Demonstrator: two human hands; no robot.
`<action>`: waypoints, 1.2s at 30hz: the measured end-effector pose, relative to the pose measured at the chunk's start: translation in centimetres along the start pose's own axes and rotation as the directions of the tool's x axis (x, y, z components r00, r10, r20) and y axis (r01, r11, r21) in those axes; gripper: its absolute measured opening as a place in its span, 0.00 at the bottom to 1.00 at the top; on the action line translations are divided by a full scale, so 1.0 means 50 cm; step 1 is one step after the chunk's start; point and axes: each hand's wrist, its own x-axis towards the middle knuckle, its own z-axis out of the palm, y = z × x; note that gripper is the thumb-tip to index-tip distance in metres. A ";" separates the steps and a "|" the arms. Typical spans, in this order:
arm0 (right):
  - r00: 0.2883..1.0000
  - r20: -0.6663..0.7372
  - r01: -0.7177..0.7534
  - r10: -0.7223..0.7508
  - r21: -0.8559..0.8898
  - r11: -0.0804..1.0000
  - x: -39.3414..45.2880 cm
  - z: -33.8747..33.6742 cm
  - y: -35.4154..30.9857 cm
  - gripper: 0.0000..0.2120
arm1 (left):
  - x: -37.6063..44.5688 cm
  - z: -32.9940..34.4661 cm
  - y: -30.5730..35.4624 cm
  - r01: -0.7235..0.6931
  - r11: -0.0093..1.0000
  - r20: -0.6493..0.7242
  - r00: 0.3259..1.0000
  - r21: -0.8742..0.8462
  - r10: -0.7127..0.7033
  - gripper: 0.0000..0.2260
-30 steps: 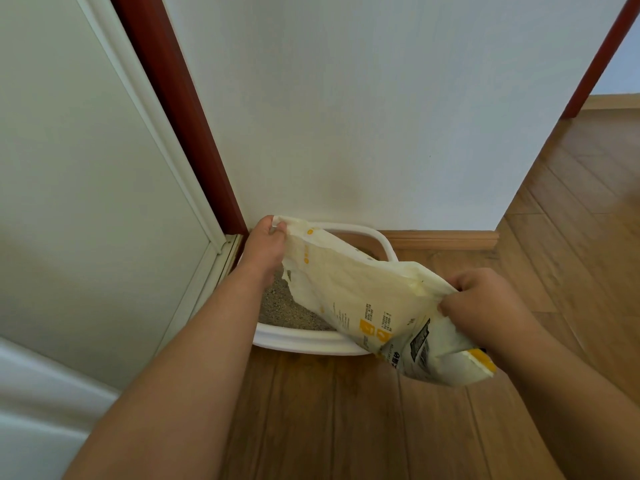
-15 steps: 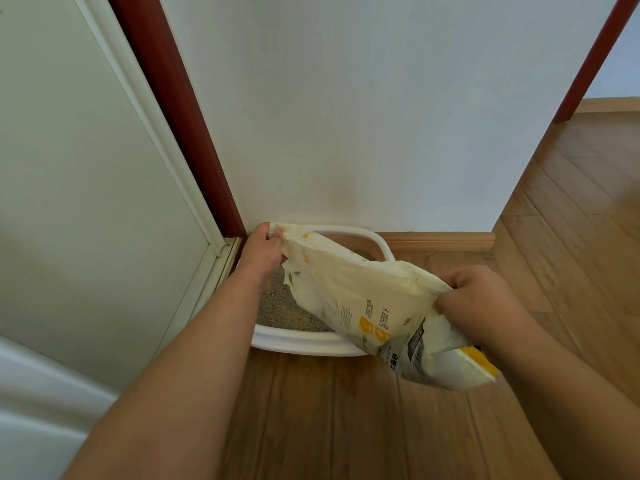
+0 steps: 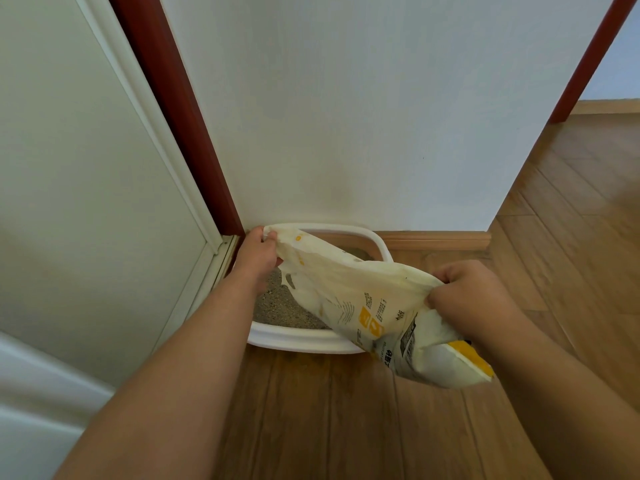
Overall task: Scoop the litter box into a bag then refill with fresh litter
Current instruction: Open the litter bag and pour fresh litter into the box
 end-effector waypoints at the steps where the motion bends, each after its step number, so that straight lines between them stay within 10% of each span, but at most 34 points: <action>1: 1.000 -0.002 0.001 -0.001 0.005 1.000 0.000 0.000 -0.001 0.13 | 0.002 -0.001 -0.003 0.001 1.000 -0.005 1.000 0.001 -0.001 0.07; 36: 1.000 -0.010 0.019 -0.018 0.060 0.998 -0.002 0.010 -0.023 0.14 | 0.007 -0.014 -0.027 0.040 0.999 -0.034 0.999 0.019 -0.040 0.12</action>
